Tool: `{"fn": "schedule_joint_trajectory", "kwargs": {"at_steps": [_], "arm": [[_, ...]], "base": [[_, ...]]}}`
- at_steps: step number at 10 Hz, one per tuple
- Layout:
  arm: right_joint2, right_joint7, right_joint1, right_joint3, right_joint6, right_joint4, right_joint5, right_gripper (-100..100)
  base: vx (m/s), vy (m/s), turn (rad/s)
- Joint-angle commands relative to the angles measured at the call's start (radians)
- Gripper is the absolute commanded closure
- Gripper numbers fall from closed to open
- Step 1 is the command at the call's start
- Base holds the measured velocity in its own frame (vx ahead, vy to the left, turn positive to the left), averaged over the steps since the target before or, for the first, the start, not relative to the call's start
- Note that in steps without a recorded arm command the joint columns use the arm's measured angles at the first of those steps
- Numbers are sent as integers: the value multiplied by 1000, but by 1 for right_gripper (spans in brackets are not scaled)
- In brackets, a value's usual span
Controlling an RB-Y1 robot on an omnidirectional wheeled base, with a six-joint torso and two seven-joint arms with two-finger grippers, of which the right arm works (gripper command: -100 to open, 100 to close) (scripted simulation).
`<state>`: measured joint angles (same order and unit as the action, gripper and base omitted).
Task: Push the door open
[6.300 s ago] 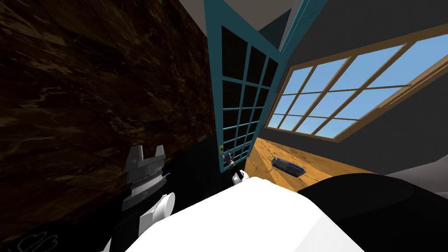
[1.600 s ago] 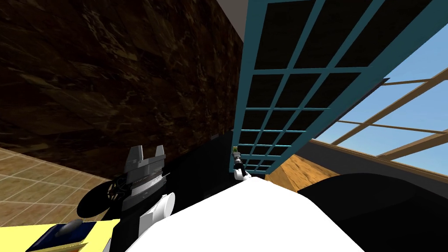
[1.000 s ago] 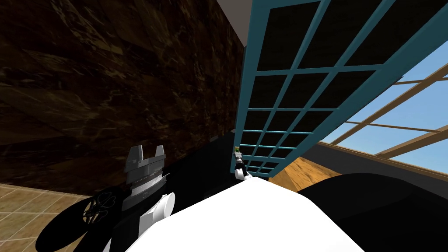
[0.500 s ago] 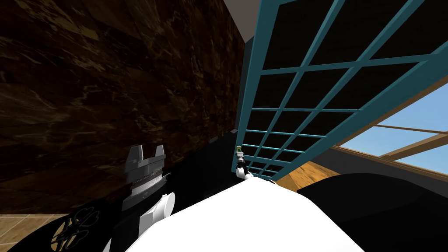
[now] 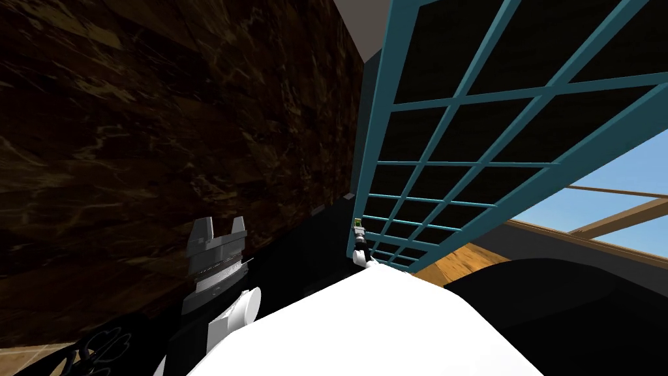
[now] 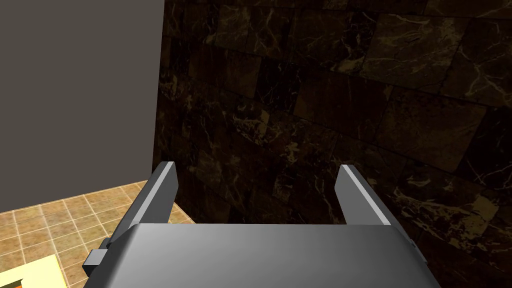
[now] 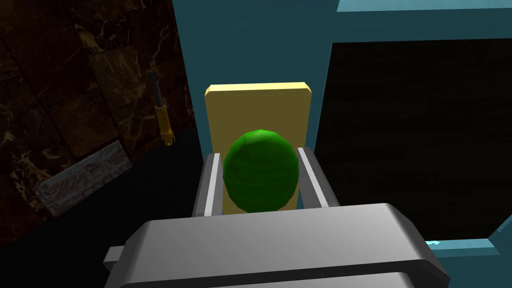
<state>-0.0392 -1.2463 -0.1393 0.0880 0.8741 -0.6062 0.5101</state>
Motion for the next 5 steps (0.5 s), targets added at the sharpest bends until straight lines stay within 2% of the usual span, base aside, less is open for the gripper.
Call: {"fn": "schedule_joint_trajectory", "kwargs": {"at_steps": [1,2,3,5], "arm": [[-4,0,-9,20,14,6,11,100],[1,2,-9,28,16,6,17,100],[7,5,1,20,5,1,13,100],[-11,10,1,43,9,-1,28,100]], "base": [[188,18,-63],[174,24,-67],[78,12,-28],[186,10,-50]]}}
